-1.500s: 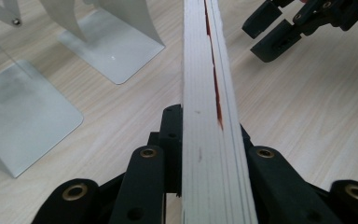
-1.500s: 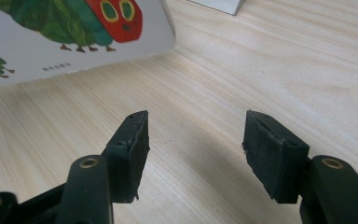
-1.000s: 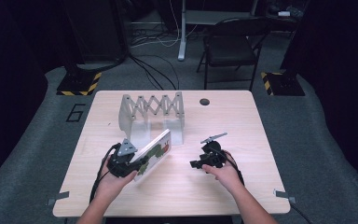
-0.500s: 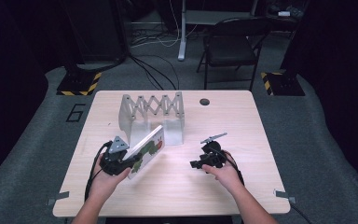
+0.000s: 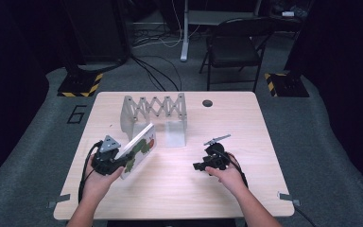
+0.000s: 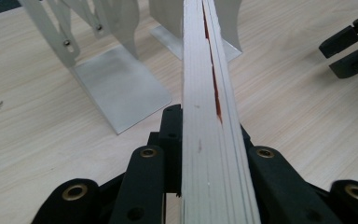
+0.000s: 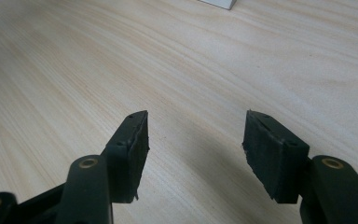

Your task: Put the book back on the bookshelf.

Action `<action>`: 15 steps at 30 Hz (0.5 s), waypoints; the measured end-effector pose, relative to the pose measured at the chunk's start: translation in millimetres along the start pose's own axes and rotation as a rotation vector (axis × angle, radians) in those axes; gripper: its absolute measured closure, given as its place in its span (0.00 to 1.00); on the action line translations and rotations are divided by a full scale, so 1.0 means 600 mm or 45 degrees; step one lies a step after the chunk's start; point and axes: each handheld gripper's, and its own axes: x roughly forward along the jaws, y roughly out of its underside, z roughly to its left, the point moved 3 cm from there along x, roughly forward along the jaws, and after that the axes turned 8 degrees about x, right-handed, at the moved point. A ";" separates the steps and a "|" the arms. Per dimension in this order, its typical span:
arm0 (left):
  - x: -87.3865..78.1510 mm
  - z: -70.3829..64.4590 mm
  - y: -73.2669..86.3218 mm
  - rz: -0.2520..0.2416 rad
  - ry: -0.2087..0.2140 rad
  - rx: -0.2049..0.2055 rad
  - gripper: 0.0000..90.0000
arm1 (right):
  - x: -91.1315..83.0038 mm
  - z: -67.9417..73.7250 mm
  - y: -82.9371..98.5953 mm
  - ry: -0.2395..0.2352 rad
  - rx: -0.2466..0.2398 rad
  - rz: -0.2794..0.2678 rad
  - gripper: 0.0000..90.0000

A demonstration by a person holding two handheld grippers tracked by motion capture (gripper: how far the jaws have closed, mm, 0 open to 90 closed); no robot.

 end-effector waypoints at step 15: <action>-0.017 0.034 0.015 0.001 -0.068 -0.077 0.84 | 0.001 0.002 0.001 0.006 -0.008 -0.001 0.45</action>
